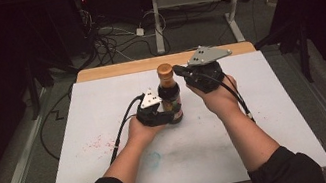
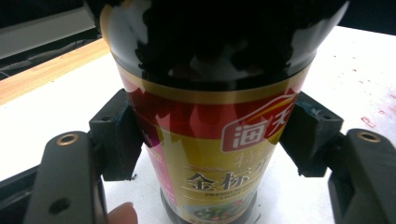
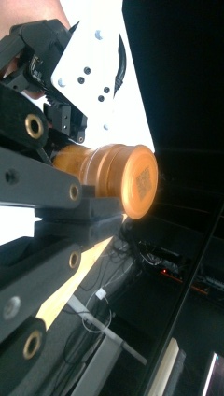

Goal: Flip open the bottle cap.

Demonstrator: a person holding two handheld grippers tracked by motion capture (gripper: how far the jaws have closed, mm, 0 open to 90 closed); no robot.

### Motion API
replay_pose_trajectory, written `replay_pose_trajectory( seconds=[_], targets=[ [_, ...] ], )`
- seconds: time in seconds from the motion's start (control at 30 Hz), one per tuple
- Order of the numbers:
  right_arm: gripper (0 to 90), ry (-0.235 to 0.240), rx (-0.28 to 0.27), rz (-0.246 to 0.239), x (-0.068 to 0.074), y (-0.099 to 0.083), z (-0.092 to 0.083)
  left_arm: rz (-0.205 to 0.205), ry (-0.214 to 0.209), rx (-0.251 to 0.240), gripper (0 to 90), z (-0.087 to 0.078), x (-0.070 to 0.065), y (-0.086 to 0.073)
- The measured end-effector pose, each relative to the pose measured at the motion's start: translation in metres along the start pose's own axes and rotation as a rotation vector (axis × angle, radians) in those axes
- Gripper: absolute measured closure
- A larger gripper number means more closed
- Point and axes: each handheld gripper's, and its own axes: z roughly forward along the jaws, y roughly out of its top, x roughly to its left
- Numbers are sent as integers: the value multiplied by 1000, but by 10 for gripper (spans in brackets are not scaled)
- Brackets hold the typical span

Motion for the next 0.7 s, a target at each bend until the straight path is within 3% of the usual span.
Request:
replay_pose_trajectory(
  seconds=[0.23,0.27,0.3,0.33,0.37,0.4,0.43,0.5,0.67,0.7],
  targets=[
    [900,-7,5,0,3,2,1,-3,-7,-14,288,2,0,-1],
    [900,3,-14,0,4,4,1,4,-12,-11,288,2,0,-1],
    [900,34,-80,12,5,8,-4,-11,7,-28,288,5,-4,-2],
    [900,34,-135,1,8,15,-10,47,-16,-8,288,5,-6,-5],
    [900,16,-141,-44,13,23,-14,63,-16,-8,287,6,-9,-5],
    [900,7,-140,-75,17,29,-14,56,-14,-9,286,6,-9,-5],
    [900,6,-137,-75,17,32,-15,42,-10,-10,285,6,-8,-4],
    [900,-5,-124,-52,12,30,-16,3,-12,-16,281,4,-3,-3],
    [900,-9,-83,-15,1,15,-17,6,-22,-16,279,3,-2,-3],
    [900,-11,-70,-10,0,11,-16,-12,-6,-28,280,4,-2,-3]
  ],
)
